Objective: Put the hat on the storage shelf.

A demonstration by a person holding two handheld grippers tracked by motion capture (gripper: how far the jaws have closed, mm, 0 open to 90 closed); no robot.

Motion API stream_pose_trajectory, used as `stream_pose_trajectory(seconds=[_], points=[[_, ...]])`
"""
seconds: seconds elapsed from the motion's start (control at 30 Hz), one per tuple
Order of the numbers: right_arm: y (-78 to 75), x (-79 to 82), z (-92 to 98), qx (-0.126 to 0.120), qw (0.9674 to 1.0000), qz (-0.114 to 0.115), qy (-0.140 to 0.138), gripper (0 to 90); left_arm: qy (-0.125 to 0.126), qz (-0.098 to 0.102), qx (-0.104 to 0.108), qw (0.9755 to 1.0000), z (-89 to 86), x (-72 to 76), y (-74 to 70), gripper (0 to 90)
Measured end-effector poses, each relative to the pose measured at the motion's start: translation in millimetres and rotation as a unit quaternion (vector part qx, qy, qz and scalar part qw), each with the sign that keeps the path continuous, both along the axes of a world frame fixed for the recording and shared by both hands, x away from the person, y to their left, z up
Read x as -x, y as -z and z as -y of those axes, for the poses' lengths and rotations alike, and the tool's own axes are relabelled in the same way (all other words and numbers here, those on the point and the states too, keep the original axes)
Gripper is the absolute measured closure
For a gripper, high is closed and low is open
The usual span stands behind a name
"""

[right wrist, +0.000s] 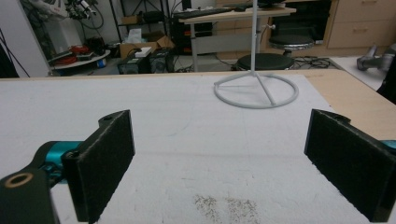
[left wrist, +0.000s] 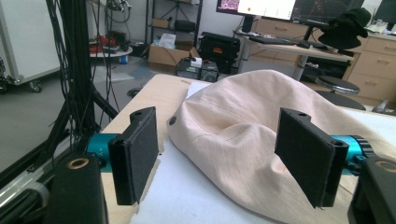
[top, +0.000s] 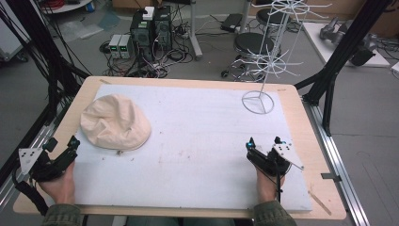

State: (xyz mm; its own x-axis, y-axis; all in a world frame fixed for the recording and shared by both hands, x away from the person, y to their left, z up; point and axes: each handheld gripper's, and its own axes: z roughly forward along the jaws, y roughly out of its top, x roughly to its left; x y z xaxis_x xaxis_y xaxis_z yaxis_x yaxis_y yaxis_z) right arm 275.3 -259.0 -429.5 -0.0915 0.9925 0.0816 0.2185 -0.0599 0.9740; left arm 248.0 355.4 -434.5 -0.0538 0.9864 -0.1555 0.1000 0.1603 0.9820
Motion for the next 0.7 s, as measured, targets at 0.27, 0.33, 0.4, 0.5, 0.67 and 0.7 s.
stream_pose_trajectory(seconds=[0.27, 0.33, 0.4, 0.5, 0.67, 0.7], points=[[1.1, -0.4, 0.4, -0.011, 0.9999, -0.012, 0.005, 7.4, -0.005, 0.002, 0.004, 1.0, -1.8, 0.7, 0.3, 30.1], [1.3, -0.9, 1.3, -0.013, 0.9998, -0.014, 0.006, 7.4, -0.005, 0.003, 0.007, 1.0, -2.0, 0.8, 0.3, 30.1], [1.3, -0.8, 1.8, -0.014, 0.9998, -0.015, 0.007, 7.4, -0.004, 0.003, 0.008, 1.0, -2.0, 0.8, 0.2, 30.1], [1.1, -0.3, 2.0, -0.015, 0.9998, -0.015, 0.008, 7.4, -0.003, 0.003, 0.009, 0.9999, -1.5, 0.6, 0.3, 30.1], [1.3, -0.3, 1.6, -0.015, 0.9997, -0.016, 0.008, 7.3, -0.002, 0.002, 0.01, 0.9999, -2.0, 0.5, 0.4, 30.1], [1.2, -0.3, 1.7, -0.016, 0.9997, -0.016, 0.008, 7.4, -0.002, 0.002, 0.011, 0.9999, -2.0, 0.3, 0.6, 30.1]])
